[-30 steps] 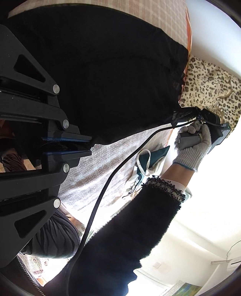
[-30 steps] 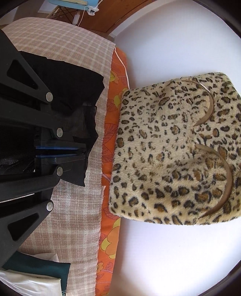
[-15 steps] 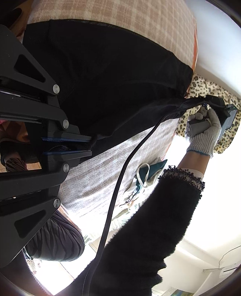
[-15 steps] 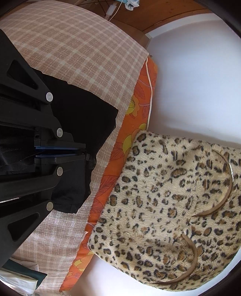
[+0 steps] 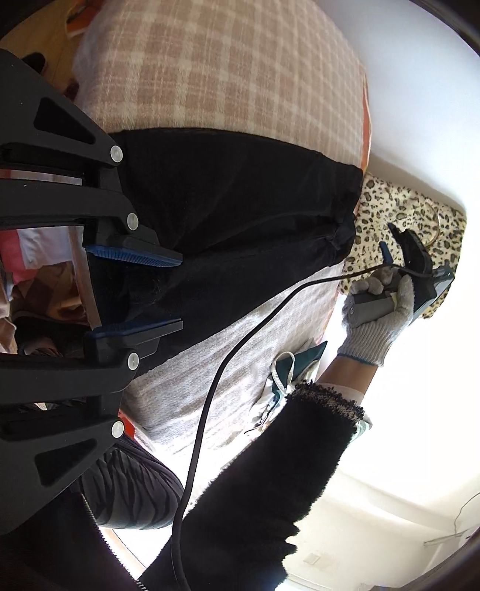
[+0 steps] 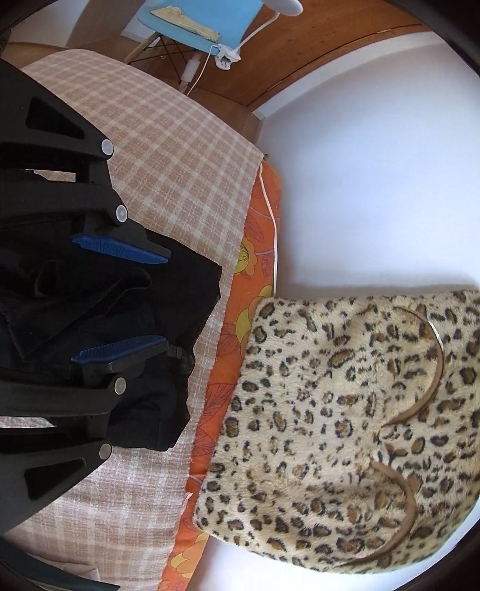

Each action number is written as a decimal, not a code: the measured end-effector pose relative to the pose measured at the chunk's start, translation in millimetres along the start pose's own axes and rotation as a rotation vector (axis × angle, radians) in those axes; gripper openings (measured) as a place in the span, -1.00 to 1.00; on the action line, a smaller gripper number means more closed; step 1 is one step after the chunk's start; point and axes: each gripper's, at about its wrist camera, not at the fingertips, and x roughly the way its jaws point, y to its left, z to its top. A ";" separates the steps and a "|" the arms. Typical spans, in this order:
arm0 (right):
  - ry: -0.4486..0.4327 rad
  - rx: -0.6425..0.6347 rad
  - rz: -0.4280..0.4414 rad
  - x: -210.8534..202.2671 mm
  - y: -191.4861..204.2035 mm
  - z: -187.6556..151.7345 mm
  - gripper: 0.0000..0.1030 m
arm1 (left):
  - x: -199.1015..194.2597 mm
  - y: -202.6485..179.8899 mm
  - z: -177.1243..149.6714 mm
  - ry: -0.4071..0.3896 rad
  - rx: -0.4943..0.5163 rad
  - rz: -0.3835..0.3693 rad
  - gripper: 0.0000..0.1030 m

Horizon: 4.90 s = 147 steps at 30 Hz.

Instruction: Fold small clothes

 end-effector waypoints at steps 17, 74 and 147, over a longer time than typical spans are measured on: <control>0.202 -0.189 0.007 -31.8 23.0 -180.8 -0.45 | 16.3 61.6 40.2 0.174 0.107 0.058 -0.49; 0.232 0.232 0.354 -156.3 4.7 -357.2 -0.96 | 1.4 98.0 -4.4 0.312 -0.144 -0.087 -0.93; 0.131 0.047 0.348 -125.3 -7.4 -263.7 -0.39 | 42.6 106.0 79.4 0.218 -0.026 -0.106 -0.66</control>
